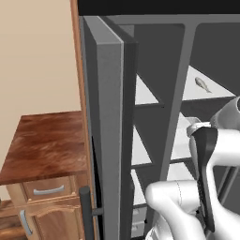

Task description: Pick up the frozen fish from the freezer, place it on any shelf in the fridge, and close the fridge and freezer doors when done.

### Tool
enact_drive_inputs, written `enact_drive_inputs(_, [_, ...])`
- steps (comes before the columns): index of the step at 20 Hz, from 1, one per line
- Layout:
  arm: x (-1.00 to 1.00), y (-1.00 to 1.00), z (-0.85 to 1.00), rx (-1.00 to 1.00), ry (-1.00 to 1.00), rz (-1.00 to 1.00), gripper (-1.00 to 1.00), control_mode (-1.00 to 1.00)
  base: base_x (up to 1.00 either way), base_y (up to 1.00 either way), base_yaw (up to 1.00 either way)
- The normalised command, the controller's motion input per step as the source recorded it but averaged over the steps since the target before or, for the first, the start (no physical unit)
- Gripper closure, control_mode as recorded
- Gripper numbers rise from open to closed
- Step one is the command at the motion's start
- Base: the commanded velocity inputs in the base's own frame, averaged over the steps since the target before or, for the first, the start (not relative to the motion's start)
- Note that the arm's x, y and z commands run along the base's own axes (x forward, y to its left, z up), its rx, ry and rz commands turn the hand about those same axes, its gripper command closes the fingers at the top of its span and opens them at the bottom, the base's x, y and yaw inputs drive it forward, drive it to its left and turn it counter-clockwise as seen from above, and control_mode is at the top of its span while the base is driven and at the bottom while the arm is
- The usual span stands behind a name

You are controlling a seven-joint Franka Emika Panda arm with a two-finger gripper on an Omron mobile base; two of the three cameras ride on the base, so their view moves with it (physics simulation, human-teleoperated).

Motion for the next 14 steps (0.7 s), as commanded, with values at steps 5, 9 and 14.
enact_drive_inputs(5, [0.00, 0.00, 0.00, 0.00, 0.00, 0.00, -1.00, 1.00, -0.52, -0.04, 0.08])
enact_drive_inputs(9, [0.00, 0.00, 0.00, 0.00, 0.00, 0.00, -1.00, 1.00, -0.82, 0.00, 0.09])
enact_drive_inputs(14, [0.00, 0.00, 0.00, 0.00, 0.00, 0.00, -1.00, 1.00, -0.69, 0.00, 0.09])
